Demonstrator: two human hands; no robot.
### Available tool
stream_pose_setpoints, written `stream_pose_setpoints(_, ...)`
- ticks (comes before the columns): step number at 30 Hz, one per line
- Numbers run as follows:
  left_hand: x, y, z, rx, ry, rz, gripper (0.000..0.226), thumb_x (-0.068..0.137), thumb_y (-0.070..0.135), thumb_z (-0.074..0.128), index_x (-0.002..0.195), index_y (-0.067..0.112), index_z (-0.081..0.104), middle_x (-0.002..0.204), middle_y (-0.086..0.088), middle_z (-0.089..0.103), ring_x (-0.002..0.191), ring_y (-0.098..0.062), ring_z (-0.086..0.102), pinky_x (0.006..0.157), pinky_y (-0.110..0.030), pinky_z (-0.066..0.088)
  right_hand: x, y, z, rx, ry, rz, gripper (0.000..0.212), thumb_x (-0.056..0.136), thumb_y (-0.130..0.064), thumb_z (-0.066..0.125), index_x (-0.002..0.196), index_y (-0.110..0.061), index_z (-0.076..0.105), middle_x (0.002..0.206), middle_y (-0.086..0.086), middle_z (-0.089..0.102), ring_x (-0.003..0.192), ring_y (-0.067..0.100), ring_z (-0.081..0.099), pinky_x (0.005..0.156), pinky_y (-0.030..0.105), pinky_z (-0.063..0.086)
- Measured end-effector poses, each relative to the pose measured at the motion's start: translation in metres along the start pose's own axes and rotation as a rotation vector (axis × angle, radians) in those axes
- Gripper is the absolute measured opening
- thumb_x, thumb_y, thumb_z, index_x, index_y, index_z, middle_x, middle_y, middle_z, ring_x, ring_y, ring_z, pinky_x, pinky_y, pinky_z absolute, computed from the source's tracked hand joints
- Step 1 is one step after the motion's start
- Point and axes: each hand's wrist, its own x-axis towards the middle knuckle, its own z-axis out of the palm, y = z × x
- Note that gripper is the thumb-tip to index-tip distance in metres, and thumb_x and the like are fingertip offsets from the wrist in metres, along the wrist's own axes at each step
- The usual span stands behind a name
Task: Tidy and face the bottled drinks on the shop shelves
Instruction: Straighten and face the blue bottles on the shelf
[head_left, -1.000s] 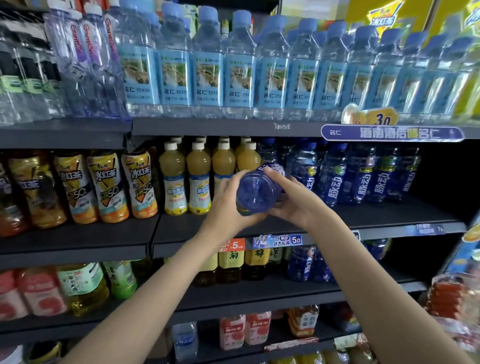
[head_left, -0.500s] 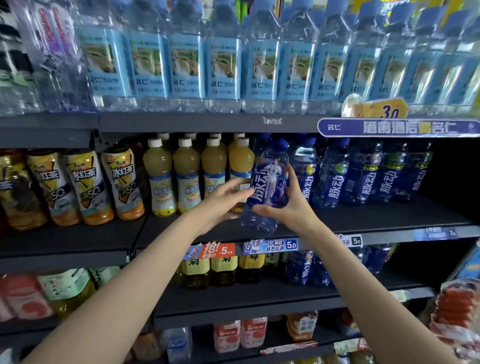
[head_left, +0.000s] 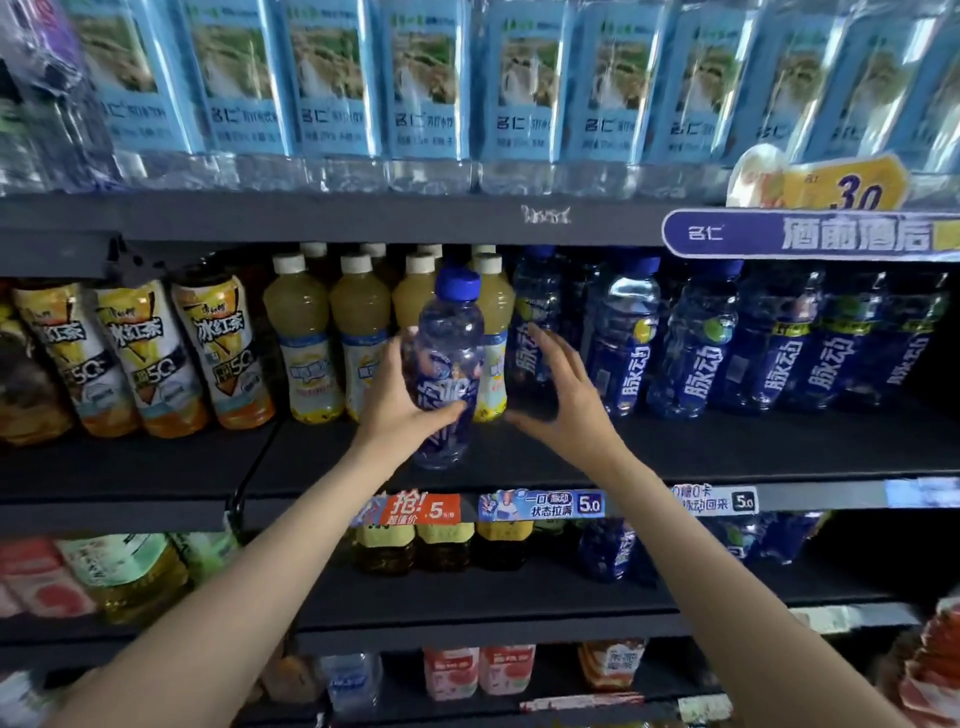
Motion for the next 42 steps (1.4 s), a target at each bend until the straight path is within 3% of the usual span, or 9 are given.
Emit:
stream_pose_setpoints(4, 0.008, -0.010, -0.001, 0.020, 0.078, -0.016, 0.072, 0.074, 0.015, 0.077, 0.131, 0.013, 0.032, 0.121, 0.000, 0.045, 0.119, -0.016, 0.043, 0.077, -0.001, 0.027, 0.034, 0.020, 0.003, -0.054, 0.108, 0.227, 0.096, 0.079, -0.020, 0.075, 0.150, -0.008, 0.010, 0.152, 0.013, 0.023, 0.140, 0.028, 0.027, 0.110, 0.036, 0.028)
stream_pose_setpoints(7, 0.015, -0.012, 0.000, 0.143, 0.042, 0.036, 0.084, 0.074, 0.022, 0.078, 0.138, 0.007, 0.026, 0.131, -0.007, 0.039, 0.125, -0.019, 0.037, 0.084, -0.006, 0.021, 0.061, 0.028, 0.013, -0.028, 0.142, 0.340, 0.099, 0.081, -0.018, 0.074, 0.150, -0.005, 0.004, 0.151, 0.017, 0.022, 0.140, 0.031, 0.023, 0.110, 0.034, 0.024)
stream_pose_setpoints(11, 0.012, -0.016, 0.001, 0.109, 0.043, 0.058, 0.081, 0.074, 0.018, 0.078, 0.137, 0.006, 0.028, 0.118, 0.002, 0.036, 0.111, -0.008, 0.038, 0.074, 0.009, 0.023, 0.089, 0.045, 0.024, 0.018, 0.218, 0.476, 0.097, 0.079, -0.015, 0.075, 0.149, -0.003, 0.008, 0.142, 0.024, 0.038, 0.131, 0.037, 0.038, 0.102, 0.041, 0.035)
stream_pose_setpoints(20, 0.011, -0.020, 0.001, 0.123, 0.017, 0.076, 0.085, 0.076, 0.024, 0.076, 0.141, 0.012, 0.023, 0.127, -0.004, 0.039, 0.118, -0.011, 0.037, 0.089, -0.012, 0.027, 0.088, 0.057, 0.035, -0.019, 0.290, 0.548, 0.060, 0.082, -0.017, 0.073, 0.126, 0.006, 0.040, 0.118, 0.025, 0.057, 0.108, 0.038, 0.055, 0.073, 0.034, 0.040)
stream_pose_setpoints(25, 0.019, -0.023, -0.009, 0.118, -0.075, 0.077, 0.083, 0.077, 0.021, 0.075, 0.141, 0.013, 0.022, 0.126, 0.006, 0.037, 0.114, -0.002, 0.034, 0.083, -0.004, 0.024, 0.058, 0.037, 0.030, -0.048, 0.357, 0.526, 0.044, 0.081, -0.016, 0.073, 0.109, 0.002, 0.044, 0.110, 0.024, 0.058, 0.103, 0.036, 0.054, 0.072, 0.037, 0.038)
stream_pose_setpoints(30, 0.013, -0.026, -0.013, 0.111, -0.067, 0.134, 0.059, 0.081, 0.015, 0.070, 0.125, 0.020, 0.030, 0.117, 0.010, 0.035, 0.111, -0.004, 0.037, 0.076, 0.008, 0.024, 0.020, 0.020, 0.017, -0.051, 0.326, 0.484, 0.068, 0.074, -0.020, 0.080, 0.125, 0.001, 0.040, 0.117, 0.019, 0.057, 0.110, 0.035, 0.054, 0.082, 0.039, 0.043)
stream_pose_setpoints(33, 0.001, -0.032, -0.003, 0.116, 0.016, 0.155, 0.060, 0.083, 0.014, 0.069, 0.131, 0.009, 0.034, 0.127, -0.006, 0.043, 0.119, -0.012, 0.040, 0.088, 0.002, 0.026, 0.018, 0.006, 0.008, 0.018, 0.262, 0.524, 0.097, 0.069, -0.027, 0.084, 0.142, -0.005, 0.024, 0.141, 0.016, 0.041, 0.130, 0.031, 0.041, 0.102, 0.043, 0.040)
stream_pose_setpoints(37, -0.030, -0.037, 0.002, 0.158, 0.114, 0.065, 0.073, 0.086, 0.016, 0.064, 0.145, 0.009, 0.022, 0.144, -0.010, 0.034, 0.127, -0.017, 0.040, 0.099, -0.023, 0.035, 0.021, -0.006, 0.003, -0.018, 0.211, 0.587, 0.080, 0.071, -0.036, 0.081, 0.128, -0.003, 0.037, 0.130, 0.017, 0.051, 0.120, 0.035, 0.049, 0.088, 0.042, 0.044)
stream_pose_setpoints(42, -0.054, -0.027, -0.018, 0.033, -0.022, 0.182, 0.062, 0.086, 0.011, 0.064, 0.139, 0.015, 0.033, 0.122, 0.000, 0.049, 0.107, -0.006, 0.051, 0.088, -0.015, 0.041, -0.006, -0.020, -0.010, -0.030, 0.190, 0.527, 0.081, 0.066, -0.037, 0.084, 0.128, -0.008, 0.042, 0.123, 0.007, 0.058, 0.109, 0.028, 0.057, 0.082, 0.038, 0.048)
